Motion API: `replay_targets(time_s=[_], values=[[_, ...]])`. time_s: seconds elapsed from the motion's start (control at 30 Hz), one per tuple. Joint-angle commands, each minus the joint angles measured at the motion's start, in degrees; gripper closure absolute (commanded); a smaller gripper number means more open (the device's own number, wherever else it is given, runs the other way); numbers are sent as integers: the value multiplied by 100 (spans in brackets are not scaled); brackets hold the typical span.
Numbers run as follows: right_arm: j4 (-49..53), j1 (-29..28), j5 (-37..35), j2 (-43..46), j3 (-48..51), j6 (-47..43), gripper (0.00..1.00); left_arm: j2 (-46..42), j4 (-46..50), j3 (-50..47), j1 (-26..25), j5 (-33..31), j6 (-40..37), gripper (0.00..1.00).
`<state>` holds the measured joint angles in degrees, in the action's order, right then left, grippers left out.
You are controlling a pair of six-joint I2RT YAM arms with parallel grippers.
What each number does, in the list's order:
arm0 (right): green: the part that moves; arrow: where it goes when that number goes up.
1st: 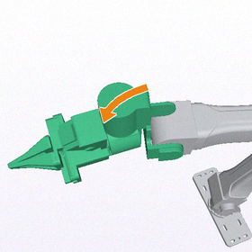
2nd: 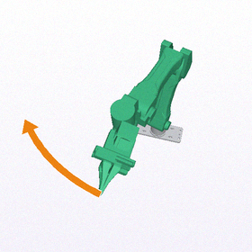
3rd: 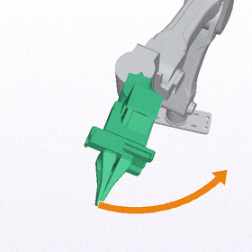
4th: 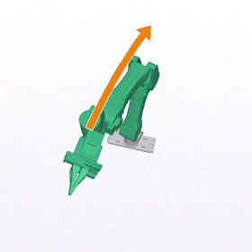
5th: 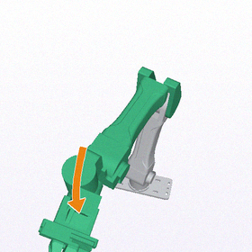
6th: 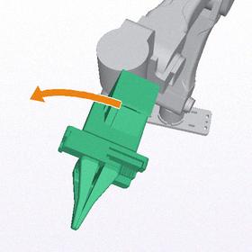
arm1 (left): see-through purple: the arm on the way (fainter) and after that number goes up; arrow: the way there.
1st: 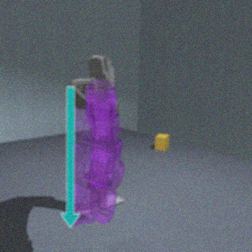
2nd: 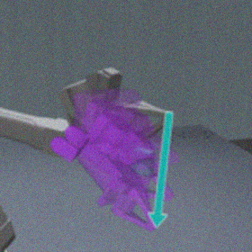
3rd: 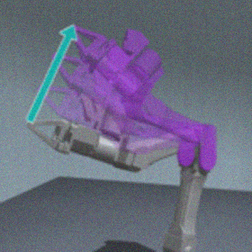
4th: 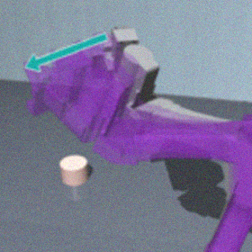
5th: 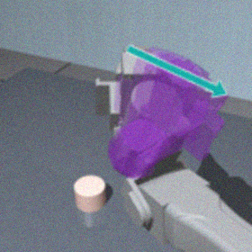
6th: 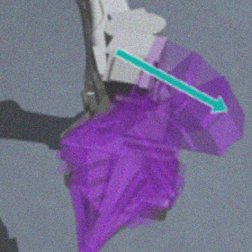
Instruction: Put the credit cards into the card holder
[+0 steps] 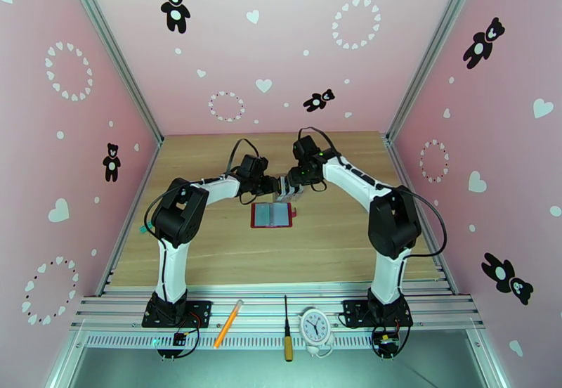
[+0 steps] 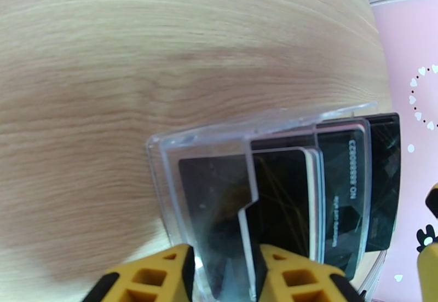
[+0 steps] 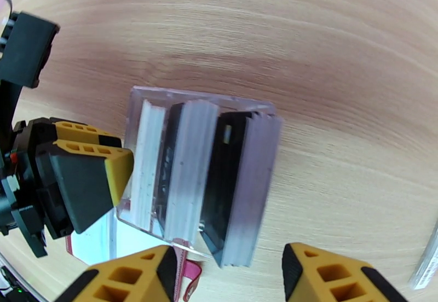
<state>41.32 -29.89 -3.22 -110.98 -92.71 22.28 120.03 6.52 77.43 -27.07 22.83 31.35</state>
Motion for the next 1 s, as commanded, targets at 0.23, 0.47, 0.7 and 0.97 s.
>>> replay_targets(time_s=[0.23,0.47,0.7,0.97], values=[[513,-100,-660,-595,-588,-145,44,164,36,-94,89,63,0,64],[533,-105,-770,-772,-665,-172,44,180,16,-105,88,81,11,64],[568,-110,-810,-933,-792,-188,44,179,-1,-114,88,109,28,64],[681,-105,-958,-1124,-958,-216,44,206,-1,-123,88,95,29,64]])
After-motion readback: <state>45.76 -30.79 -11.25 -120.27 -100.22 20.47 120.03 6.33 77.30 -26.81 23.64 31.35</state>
